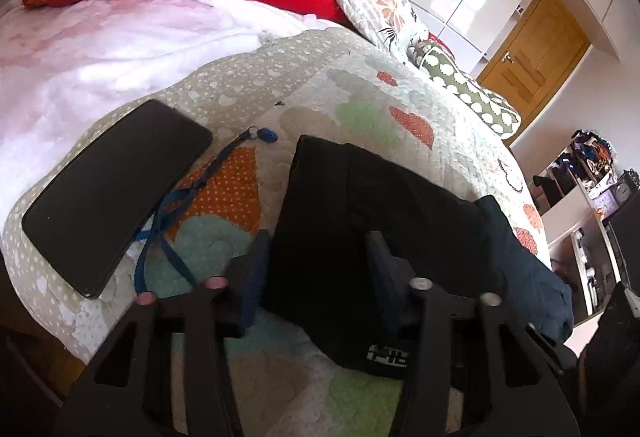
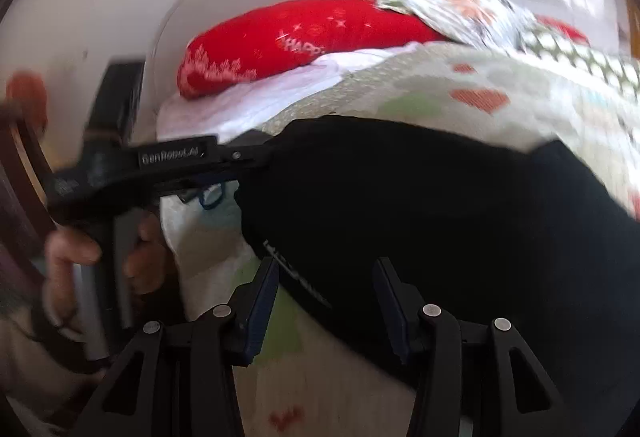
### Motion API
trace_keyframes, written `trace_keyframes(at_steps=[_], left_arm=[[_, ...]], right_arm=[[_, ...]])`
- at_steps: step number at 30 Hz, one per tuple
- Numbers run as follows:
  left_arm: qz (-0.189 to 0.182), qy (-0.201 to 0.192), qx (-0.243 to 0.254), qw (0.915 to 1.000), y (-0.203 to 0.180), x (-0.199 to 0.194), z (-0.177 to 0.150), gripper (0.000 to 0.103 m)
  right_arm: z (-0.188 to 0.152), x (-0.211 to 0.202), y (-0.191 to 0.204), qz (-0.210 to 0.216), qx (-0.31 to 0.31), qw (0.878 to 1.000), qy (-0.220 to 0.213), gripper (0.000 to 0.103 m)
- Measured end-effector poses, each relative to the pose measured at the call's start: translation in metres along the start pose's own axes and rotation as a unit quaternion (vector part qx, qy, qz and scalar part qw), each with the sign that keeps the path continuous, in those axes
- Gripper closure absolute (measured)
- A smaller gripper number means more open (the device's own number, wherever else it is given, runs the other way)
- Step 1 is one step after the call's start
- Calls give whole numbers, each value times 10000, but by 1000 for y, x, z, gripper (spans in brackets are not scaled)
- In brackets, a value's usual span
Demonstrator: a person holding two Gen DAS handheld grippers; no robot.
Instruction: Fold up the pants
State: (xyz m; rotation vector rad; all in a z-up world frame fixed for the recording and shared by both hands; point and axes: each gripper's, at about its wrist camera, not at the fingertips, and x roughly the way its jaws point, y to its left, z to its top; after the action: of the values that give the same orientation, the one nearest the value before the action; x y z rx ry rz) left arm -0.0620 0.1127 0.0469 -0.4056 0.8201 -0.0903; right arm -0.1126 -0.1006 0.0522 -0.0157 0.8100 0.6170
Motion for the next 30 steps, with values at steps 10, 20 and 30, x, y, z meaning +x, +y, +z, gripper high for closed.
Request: trace_keyframes(at_steps=[10, 20, 30], left_arm=[[-233, -233, 297, 9990, -11, -29, 2, 69], [289, 85, 115, 9995, 12, -13, -15, 62], [360, -590, 209, 9974, -11, -46, 2, 52]], right_arm=[[10, 12, 6, 29, -355, 9991, 233, 88], [4, 21, 3, 321, 167, 9980, 514, 99], [22, -20, -93, -973, 1147, 9886, -119, 80]])
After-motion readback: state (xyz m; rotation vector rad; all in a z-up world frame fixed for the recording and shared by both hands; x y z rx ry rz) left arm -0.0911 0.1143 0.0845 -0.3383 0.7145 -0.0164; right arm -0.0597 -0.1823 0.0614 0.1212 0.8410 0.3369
